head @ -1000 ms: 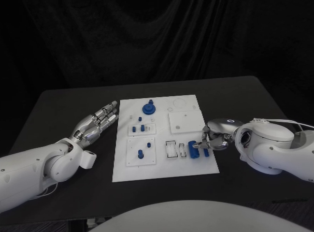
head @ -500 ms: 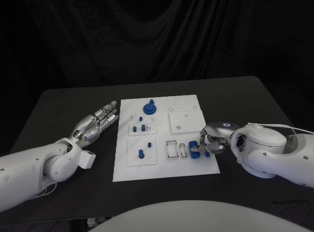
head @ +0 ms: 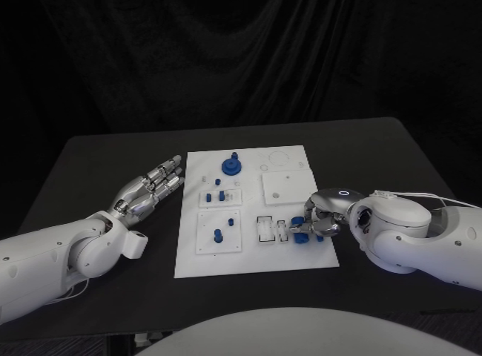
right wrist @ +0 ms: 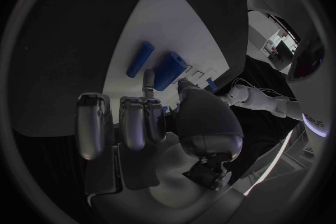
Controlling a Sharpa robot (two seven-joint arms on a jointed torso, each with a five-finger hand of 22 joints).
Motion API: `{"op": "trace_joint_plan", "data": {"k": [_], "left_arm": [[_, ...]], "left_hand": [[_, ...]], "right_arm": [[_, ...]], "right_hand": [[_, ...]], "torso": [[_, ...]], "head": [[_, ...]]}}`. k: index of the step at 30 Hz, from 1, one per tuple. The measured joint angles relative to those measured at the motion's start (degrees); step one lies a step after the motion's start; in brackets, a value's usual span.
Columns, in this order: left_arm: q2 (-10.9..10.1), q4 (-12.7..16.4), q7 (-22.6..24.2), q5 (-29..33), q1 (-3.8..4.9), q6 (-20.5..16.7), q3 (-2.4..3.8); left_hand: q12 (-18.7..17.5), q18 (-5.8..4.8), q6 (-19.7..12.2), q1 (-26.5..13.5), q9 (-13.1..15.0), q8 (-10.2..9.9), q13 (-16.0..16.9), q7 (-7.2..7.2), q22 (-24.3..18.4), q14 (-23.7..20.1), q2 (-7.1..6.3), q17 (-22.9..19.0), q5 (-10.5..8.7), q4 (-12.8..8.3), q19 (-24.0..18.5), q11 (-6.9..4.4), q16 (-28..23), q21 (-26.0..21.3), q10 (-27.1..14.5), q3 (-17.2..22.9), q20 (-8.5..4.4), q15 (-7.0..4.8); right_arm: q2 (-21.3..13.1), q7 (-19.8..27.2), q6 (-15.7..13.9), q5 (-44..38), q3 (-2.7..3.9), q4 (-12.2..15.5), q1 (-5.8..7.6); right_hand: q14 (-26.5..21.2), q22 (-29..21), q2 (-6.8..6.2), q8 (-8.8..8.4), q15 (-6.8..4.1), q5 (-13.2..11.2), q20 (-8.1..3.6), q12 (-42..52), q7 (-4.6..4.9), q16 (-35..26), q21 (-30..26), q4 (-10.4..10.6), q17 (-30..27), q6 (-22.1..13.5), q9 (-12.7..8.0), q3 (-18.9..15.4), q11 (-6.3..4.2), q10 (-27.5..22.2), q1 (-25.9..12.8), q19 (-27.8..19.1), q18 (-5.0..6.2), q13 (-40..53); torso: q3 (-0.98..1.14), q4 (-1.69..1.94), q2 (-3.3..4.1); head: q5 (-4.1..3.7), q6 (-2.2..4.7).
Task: Assemble the parts on the task board
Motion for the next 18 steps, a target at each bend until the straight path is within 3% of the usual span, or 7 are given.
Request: {"op": "trace_joint_plan", "data": {"k": [4,12,15,18], "left_arm": [[0.11,-0.09,0.00,-0.01,-0.02,0.31,0.00],[0.28,-0.26,0.00,-0.02,-0.12,0.95,0.01],[0.28,-0.28,-0.04,-0.02,-0.15,1.14,0.01],[0.28,-0.28,-0.08,-0.03,-0.18,1.24,0.01]], "left_hand": [[0.00,0.00,0.00,0.00,0.00,0.00,0.00,0.00,0.00,-0.31,0.00,0.01,0.00,0.00,-0.09,0.21,0.00,0.00,-0.21,0.00,0.51,0.31],[0.00,0.00,0.23,0.00,0.01,0.00,0.01,0.82,0.01,-0.10,0.00,0.02,0.00,0.00,-0.09,0.21,0.00,0.00,-0.21,0.00,0.50,0.51],[0.00,0.00,0.43,0.00,0.01,0.00,0.00,1.03,0.01,-0.10,0.00,0.03,0.00,0.00,-0.10,0.21,0.00,0.00,-0.21,0.00,0.51,0.51],[0.00,-0.01,0.45,0.00,0.01,0.00,-0.01,1.45,0.01,-0.10,0.00,0.03,0.00,-0.16,0.11,0.20,0.00,0.00,-0.22,0.16,0.71,0.51]], "right_arm": [[0.58,-0.03,0.11,-0.12,0.00,-0.66,-0.32],[1.84,-0.15,0.26,-0.37,0.21,-1.65,-1.33],[2.15,-0.17,0.27,-0.31,0.31,-1.93,-1.41],[2.34,-0.12,0.26,0.22,0.38,-2.08,-1.43]], "right_hand": [[0.00,0.00,-0.25,-0.41,0.00,0.00,0.00,0.00,0.00,0.00,0.00,-0.15,0.00,0.00,-0.04,-0.15,0.00,0.00,-0.51,0.00,0.00,0.00],[0.00,0.00,0.53,-1.54,0.00,0.07,0.00,0.00,0.29,0.00,-0.24,-0.16,0.00,0.93,0.09,-0.47,0.00,0.00,-2.48,0.00,0.00,-0.01],[0.00,0.00,0.99,-2.62,0.00,4.07,0.00,0.00,0.22,0.00,-0.24,-0.72,0.00,1.47,0.10,0.44,0.00,0.00,-0.76,0.00,0.01,-0.01],[0.00,0.00,-0.49,-2.87,0.00,14.10,0.00,0.00,0.41,0.00,-0.24,-2.51,0.00,1.85,0.20,2.53,0.00,0.00,3.01,0.00,0.01,-0.01]], "torso": [[-0.02,-0.02,-0.06],[-0.03,-0.08,-0.09],[-0.04,-0.07,-0.10],[-0.05,-0.04,-0.10]], "head": [[0.11,0.00],[0.43,0.00],[0.55,0.00],[0.65,0.00]]}}
